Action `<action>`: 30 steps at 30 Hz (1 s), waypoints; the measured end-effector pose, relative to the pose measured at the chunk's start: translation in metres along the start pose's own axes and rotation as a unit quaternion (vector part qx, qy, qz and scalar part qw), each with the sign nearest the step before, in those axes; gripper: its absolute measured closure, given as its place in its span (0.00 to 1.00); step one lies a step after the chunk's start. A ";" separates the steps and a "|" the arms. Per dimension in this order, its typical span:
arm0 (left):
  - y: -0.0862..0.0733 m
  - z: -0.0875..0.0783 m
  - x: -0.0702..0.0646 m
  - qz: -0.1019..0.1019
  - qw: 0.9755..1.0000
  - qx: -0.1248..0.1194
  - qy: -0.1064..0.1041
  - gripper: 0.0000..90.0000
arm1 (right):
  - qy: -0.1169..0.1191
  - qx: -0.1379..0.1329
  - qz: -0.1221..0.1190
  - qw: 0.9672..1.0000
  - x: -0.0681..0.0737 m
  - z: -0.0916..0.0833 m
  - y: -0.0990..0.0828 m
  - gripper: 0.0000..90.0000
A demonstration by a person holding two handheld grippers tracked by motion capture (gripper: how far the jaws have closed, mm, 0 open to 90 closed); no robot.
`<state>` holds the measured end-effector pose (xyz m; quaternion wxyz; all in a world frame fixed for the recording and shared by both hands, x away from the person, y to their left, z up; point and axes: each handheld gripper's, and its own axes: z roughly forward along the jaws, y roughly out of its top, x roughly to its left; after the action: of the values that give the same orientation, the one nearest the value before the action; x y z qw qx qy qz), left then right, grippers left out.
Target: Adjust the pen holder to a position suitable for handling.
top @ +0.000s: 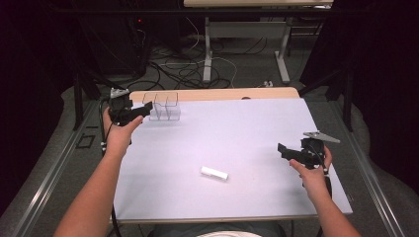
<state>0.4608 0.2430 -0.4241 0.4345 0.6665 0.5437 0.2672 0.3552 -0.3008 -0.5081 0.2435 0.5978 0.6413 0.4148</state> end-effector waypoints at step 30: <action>0.012 0.058 0.041 -0.050 0.998 0.036 0.021 0.50 | -0.002 0.019 0.002 1.000 -0.002 0.003 -0.006 0.09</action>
<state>0.5257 0.2648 -0.4465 0.4118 0.6477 0.5947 0.2391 0.3545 -0.3013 -0.5150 0.2326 0.6042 0.6474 0.4022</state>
